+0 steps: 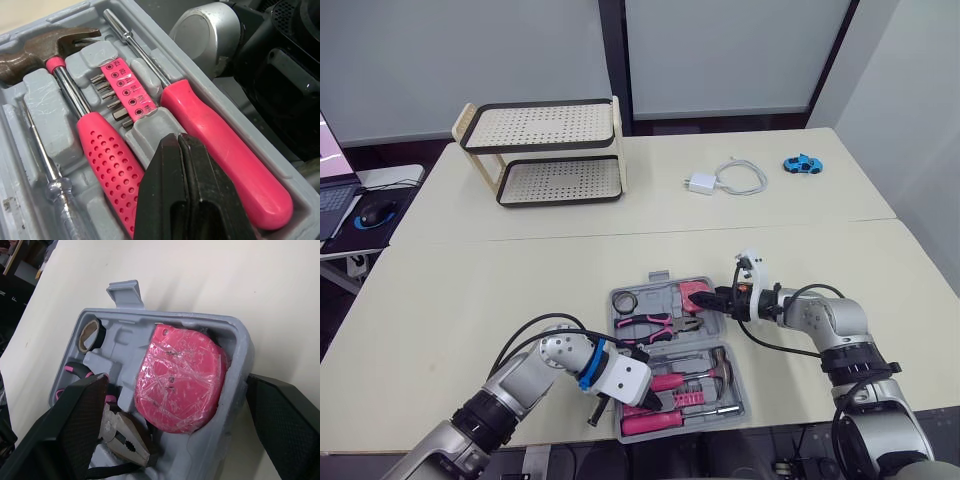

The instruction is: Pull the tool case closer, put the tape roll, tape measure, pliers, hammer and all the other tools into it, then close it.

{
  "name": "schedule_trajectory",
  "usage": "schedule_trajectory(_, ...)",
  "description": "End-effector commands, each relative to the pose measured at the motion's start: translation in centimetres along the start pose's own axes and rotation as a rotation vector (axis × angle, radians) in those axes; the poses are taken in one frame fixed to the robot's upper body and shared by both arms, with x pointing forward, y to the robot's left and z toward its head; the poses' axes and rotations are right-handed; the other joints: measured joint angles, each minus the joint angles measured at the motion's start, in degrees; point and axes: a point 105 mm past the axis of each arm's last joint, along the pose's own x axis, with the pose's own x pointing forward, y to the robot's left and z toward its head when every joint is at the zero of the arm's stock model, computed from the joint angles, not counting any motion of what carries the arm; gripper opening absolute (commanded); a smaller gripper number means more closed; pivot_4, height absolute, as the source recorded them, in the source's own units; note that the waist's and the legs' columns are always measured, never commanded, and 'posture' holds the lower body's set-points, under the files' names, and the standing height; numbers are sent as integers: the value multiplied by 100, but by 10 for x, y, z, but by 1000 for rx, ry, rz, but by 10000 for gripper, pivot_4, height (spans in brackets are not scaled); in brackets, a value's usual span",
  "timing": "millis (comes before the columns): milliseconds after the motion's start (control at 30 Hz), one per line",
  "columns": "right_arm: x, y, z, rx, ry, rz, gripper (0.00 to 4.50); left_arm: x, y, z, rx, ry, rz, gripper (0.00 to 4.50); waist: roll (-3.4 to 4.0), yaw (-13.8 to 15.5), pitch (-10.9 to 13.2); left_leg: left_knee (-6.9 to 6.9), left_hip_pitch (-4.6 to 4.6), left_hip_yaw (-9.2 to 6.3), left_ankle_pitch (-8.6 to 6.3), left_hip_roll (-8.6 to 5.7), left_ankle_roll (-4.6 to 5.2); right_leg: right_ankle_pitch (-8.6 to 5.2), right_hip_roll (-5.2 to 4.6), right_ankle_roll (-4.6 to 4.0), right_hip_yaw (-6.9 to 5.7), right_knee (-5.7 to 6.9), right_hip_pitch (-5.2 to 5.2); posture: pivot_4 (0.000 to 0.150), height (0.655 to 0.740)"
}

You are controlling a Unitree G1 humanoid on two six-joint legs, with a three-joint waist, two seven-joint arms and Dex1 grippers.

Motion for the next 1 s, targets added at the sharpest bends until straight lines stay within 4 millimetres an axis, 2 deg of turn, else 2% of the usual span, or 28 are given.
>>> schedule_trajectory(33,3,15,19,-56,-52,64,44881,2,-21,-19,-69,78,-89,0,0,1,0,0,0,0,0,-1,0,0,0,0,0,0,0,1500,7400)
schedule_trajectory(400,-5,34,31,-108,-118,154,44881,0,-24,-27,-79,94,-97,0,0,1,0,0,0,-3,0,-1,0,0,0,0,-1,0,0,1500,7400)
schedule_trajectory(700,-15,54,24,-206,-87,222,44881,1,-26,-30,-75,100,-104,0,0,9,0,-1,0,-7,0,-1,0,0,-1,0,-3,-1,1,1500,7400)
schedule_trajectory(1000,-24,57,24,-373,-94,199,44881,0,-26,-31,-75,100,-97,0,0,10,0,-1,0,-8,0,-2,1,0,0,0,-4,-1,2,1500,7400)
